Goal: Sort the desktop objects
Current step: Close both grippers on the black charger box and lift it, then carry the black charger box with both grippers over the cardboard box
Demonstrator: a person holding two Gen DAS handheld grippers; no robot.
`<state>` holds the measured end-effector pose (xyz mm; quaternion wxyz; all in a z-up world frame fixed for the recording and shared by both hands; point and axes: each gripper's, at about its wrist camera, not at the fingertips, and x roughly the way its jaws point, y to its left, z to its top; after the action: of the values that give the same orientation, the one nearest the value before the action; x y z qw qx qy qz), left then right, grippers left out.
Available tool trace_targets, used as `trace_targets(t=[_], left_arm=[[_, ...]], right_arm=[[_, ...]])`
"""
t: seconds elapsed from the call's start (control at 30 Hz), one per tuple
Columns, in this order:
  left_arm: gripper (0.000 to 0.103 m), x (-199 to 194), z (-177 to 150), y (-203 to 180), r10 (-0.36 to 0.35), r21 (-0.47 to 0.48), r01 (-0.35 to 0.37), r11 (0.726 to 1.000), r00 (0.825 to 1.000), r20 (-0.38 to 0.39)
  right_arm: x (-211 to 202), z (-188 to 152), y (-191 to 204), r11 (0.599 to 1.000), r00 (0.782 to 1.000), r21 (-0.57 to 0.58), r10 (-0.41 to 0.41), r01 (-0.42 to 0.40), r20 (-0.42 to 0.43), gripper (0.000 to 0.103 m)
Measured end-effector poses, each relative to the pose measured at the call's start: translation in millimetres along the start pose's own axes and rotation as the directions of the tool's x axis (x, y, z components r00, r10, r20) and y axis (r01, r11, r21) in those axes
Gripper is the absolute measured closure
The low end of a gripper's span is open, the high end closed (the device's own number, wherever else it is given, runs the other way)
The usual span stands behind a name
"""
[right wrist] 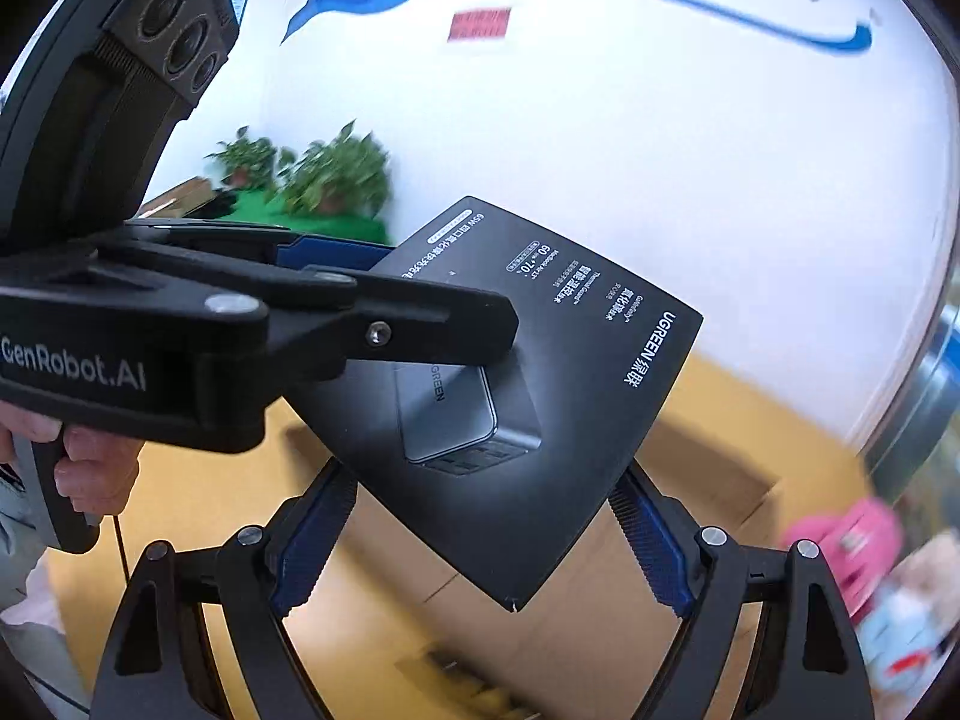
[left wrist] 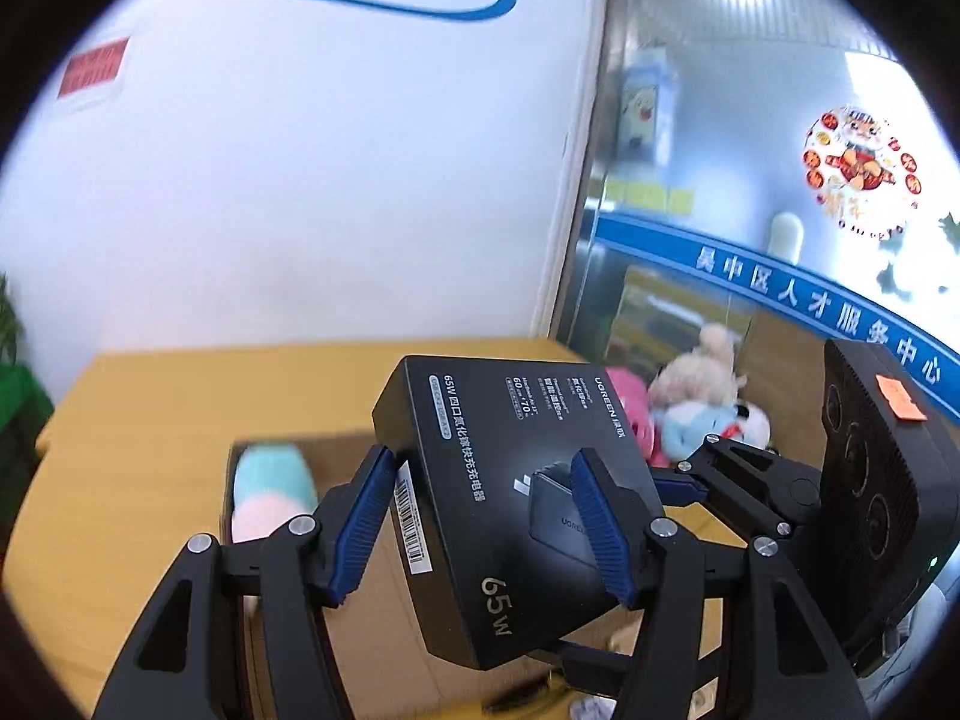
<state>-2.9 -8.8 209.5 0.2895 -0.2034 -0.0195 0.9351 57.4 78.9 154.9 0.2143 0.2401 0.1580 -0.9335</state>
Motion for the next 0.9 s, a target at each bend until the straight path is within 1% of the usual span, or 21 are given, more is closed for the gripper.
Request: trace_targets(t=[0.1, 0.17, 0.3, 0.37, 0.43, 0.5, 0.57, 0.7, 0.77, 0.83, 0.87, 0.9], left_arm=[[0.043, 7.6, 39.0, -0.7, -0.012, 0.037, 0.01, 0.999, 0.998, 0.055], [0.043, 15.4, 59.9, -2.8, -0.006, 0.06, 0.002, 0.998, 0.997, 0.079], [0.043, 28.9, 86.1, 0.2, 0.008, 0.087, -0.018, 0.996, 0.995, 0.104], [0.043, 41.3, 95.7, 8.7, 0.01, 0.075, -0.018, 0.997, 0.995, 0.1], [0.043, 59.2, 100.3, 20.6, 0.02, 0.053, -0.025, 0.998, 0.996, 0.087], [0.043, 80.8, 100.7, 34.4, 0.034, 0.037, -0.036, 0.999, 0.998, 0.06], [0.043, 105.5, 96.9, 47.7, 0.041, 0.014, -0.041, 0.999, 0.999, 0.021], [0.043, 154.3, 72.9, 71.3, 0.058, -0.015, -0.06, 0.998, 0.995, -0.077], [0.043, 183.6, 55.8, 84.3, 0.061, -0.045, -0.068, 0.997, 0.988, -0.14], [0.043, 209.7, 36.9, 97.0, 0.055, -0.078, -0.072, 0.994, 0.978, -0.203], [0.043, 223.9, 28.0, 102.5, 0.052, -0.106, -0.079, 0.991, 0.97, -0.236], [0.043, 238.5, 16.2, 109.6, 0.046, -0.137, -0.088, 0.987, 0.958, -0.283]], right_arm=[[-9.1, 32.7, -25.8, 1.0, 0.999, -0.002, -0.021, 0.021, 0.039, 0.018], [-11.1, 52.6, -43.6, 0.999, 0.998, -0.005, -0.034, 0.034, 0.059, 0.018], [-1.8, 82.2, -74.9, 1.0, 0.997, -0.006, -0.027, 0.028, 0.071, 0.018], [1.6, 88.3, -86.1, 0.999, 0.997, -0.015, -0.039, 0.04, 0.068, 0.018], [16.0, 96.7, -98.1, 0.999, 0.998, -0.009, -0.033, 0.033, 0.054, 0.018], [36.5, 100.6, -112.6, 1.0, 1.0, 0.009, -0.008, 0.008, 0.028, 0.018], [56.8, 96.3, -127.7, 0.999, 1.0, 0.042, 0.029, -0.029, 0.004, 0.018], [115.8, 75.2, -150.0, 0.993, 0.995, 0.09, 0.077, -0.07, -0.069, 0.018], [145.2, 60.8, -158.3, 0.989, 0.989, 0.119, 0.101, -0.088, -0.109, 0.018], [180.5, 39.3, -166.0, 0.983, 0.978, 0.15, 0.129, -0.105, -0.165, 0.018], [190.8, 32.4, -168.5, 0.981, 0.973, 0.16, 0.139, -0.11, -0.183, 0.018], [208.8, 18.6, -171.8, 0.976, 0.963, 0.18, 0.161, -0.123, -0.214, 0.018]])
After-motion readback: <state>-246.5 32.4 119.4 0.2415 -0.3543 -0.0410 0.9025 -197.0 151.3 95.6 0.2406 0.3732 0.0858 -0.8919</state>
